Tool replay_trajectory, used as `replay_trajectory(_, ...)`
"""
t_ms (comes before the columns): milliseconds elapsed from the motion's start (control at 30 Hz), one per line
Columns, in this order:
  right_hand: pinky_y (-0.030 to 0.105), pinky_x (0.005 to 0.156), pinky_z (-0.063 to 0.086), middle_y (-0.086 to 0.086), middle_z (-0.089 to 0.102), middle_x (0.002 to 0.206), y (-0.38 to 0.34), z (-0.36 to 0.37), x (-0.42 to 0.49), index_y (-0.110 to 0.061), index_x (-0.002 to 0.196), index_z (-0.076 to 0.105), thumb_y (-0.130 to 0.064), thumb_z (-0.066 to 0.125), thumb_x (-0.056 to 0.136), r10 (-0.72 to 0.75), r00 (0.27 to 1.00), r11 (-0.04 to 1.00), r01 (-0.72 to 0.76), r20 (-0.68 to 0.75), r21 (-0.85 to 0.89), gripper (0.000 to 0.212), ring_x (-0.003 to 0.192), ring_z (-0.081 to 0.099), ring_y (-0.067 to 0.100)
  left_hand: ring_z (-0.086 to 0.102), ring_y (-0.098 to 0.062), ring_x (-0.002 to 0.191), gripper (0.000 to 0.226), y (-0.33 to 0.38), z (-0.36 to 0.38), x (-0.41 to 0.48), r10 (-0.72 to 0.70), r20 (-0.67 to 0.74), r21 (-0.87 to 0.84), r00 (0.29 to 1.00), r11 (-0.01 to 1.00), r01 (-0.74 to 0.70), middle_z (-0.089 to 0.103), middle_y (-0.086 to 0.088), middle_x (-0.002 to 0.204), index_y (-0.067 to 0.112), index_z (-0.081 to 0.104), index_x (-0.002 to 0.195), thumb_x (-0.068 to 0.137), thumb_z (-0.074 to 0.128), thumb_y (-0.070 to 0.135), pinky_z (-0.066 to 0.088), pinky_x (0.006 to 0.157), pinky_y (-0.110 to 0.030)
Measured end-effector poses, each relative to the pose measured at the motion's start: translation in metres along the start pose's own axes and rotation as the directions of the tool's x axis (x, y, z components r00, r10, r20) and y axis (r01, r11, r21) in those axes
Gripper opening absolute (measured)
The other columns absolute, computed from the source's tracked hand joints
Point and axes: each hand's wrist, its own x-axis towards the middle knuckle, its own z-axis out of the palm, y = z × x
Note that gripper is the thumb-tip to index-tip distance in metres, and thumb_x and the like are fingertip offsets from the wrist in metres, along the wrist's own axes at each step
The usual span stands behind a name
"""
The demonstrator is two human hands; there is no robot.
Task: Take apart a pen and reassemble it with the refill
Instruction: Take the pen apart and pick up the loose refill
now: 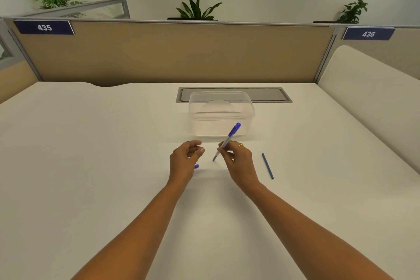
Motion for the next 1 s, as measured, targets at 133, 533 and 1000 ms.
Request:
replay_trajectory(133, 0.023, 0.083, 0.044, 0.017, 0.069, 0.104, 0.009, 0.001, 0.001, -0.001, 0.105, 0.064, -0.013, 0.057, 0.089, 0.051, 0.996, 0.998, -0.048, 0.08, -0.037, 0.022, 0.094, 0.062, 0.026, 0.061, -0.016, 0.088, 0.023, 0.0, 0.0, 0.0, 0.0, 0.005, 0.001, 1.0, 1.0, 0.0, 0.063, 0.002, 0.093, 0.014, 0.062, 0.106, 0.084, 0.061, 0.014, 0.048, 0.067, -0.013)
replay_trajectory(533, 0.032, 0.078, 0.051, 0.017, 0.068, 0.091, 0.013, -0.003, 0.005, -0.005, 0.104, 0.066, -0.016, 0.057, 0.089, -0.028, 0.996, 0.994, 0.036, 0.086, -0.101, 0.021, 0.086, 0.06, 0.028, 0.066, -0.012, 0.081, 0.015, 0.015, 0.003, -0.008, -0.012, 0.095, -0.137, 0.995, 0.99, 0.025, 0.068, 0.005, 0.083, 0.029, 0.064, 0.086, 0.079, 0.067, 0.016, 0.051, 0.071, -0.015)
replay_trajectory(1000, 0.028, 0.074, 0.044, 0.015, 0.067, 0.092, 0.018, -0.001, 0.002, -0.005, 0.103, 0.068, -0.016, 0.061, 0.086, -0.049, 0.981, 0.984, 0.08, 0.189, -0.158, 0.021, 0.082, 0.058, 0.024, 0.067, -0.018, 0.077, 0.013, 0.029, 0.002, -0.009, -0.061, 0.115, -0.31, 0.991, 0.946, 0.094, 0.069, -0.007, 0.086, 0.017, 0.067, 0.09, 0.081, 0.063, 0.008, 0.055, 0.06, -0.012)
